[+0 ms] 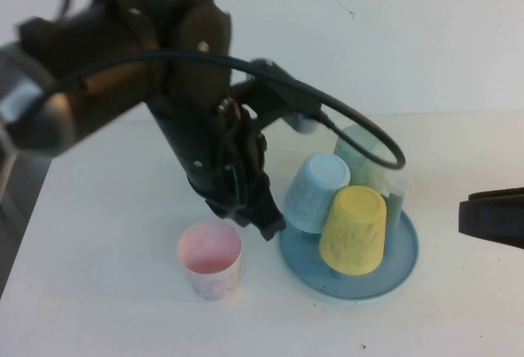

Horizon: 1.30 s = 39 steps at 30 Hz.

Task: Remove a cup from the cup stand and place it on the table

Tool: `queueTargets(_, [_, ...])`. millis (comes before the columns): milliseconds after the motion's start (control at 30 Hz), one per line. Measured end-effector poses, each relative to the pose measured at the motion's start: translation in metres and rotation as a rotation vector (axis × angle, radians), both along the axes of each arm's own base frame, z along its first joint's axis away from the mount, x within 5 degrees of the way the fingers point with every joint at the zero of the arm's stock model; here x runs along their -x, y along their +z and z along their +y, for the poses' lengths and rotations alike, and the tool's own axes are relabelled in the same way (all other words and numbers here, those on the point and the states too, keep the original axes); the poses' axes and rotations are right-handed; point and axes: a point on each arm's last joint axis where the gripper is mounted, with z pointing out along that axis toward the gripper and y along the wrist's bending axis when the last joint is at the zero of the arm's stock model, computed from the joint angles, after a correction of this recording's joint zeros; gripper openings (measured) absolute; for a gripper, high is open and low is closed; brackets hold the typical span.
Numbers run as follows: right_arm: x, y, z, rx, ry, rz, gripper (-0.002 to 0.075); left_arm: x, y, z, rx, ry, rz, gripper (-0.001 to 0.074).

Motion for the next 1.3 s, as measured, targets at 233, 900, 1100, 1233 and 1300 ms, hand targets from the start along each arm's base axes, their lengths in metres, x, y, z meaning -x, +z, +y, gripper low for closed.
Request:
queueTargets(233, [0.008, 0.008, 0.001, 0.004, 0.0, -0.045, 0.0344, 0.046, 0.061, 0.023, 0.194, -0.004, -0.098, 0.0003])
queueTargets(900, [0.067, 0.069, -0.005, 0.145, -0.285, -0.665, -0.0001, 0.193, -0.033, 0.129, 0.708, 0.294, -0.36, -0.0001])
queueTargets(1100, [0.103, 0.075, 0.002, 0.132, -0.229, -0.959, -0.0001, 0.201, -0.054, 0.148, 0.85, 0.313, -0.644, -0.0001])
queueTargets(1233, [0.116, 0.061, 0.002, 0.127, -0.255, -0.997, -0.0001, 0.2, -0.069, 0.151, 0.876, 0.324, -0.713, -0.0001])
queueTargets(1300, [0.115, 0.052, 0.0, 0.139, -0.291, -0.98, -0.0001, 0.2, -0.076, 0.152, 0.863, 0.326, -0.707, -0.0001])
